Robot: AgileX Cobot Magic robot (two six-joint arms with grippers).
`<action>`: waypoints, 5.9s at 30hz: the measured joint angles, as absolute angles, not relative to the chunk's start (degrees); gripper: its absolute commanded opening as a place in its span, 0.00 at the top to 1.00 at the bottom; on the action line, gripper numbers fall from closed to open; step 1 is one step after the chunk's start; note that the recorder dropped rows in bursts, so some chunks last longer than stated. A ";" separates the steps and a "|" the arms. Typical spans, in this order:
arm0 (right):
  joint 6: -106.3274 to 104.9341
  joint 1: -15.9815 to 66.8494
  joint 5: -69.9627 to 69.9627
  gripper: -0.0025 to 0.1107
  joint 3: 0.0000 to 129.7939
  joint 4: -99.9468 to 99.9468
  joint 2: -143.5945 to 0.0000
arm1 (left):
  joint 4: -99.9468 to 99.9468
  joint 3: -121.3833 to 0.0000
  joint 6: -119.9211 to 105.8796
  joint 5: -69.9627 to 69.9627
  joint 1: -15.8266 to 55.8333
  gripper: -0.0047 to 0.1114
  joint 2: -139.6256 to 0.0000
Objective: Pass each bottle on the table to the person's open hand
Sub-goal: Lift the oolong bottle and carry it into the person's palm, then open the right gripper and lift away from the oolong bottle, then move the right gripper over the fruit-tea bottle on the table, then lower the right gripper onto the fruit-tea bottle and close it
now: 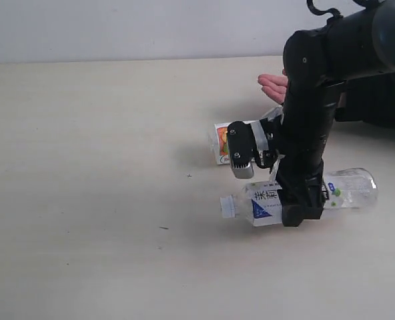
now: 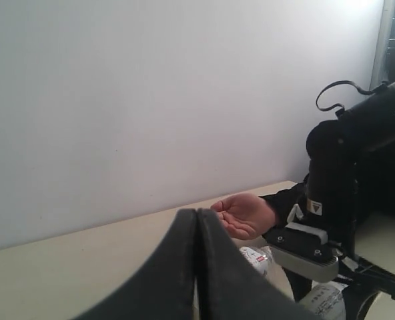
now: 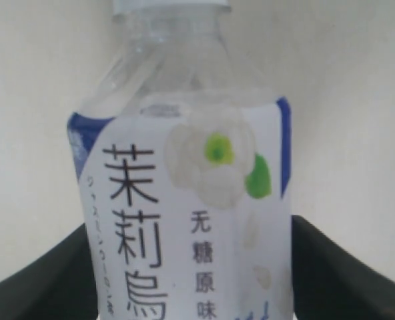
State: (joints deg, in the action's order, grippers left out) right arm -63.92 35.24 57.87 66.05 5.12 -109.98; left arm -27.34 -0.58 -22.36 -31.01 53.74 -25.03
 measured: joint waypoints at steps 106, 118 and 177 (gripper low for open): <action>0.00 23.56 48.47 0.13 102.86 -6.74 -111.10 | -27.34 -0.58 -22.36 -31.01 53.74 0.96 -25.03; -21.89 23.56 66.08 0.43 102.86 15.56 -104.99 | -27.34 -0.58 -22.36 -31.01 53.74 0.96 -25.03; -59.65 29.45 70.17 0.88 97.74 9.42 -113.08 | -27.34 -0.58 -22.36 -31.01 53.74 0.96 -25.03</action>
State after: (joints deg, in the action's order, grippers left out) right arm -59.65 29.45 70.17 97.74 9.42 -113.08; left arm -27.34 -0.58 -22.36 -31.01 53.74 -25.03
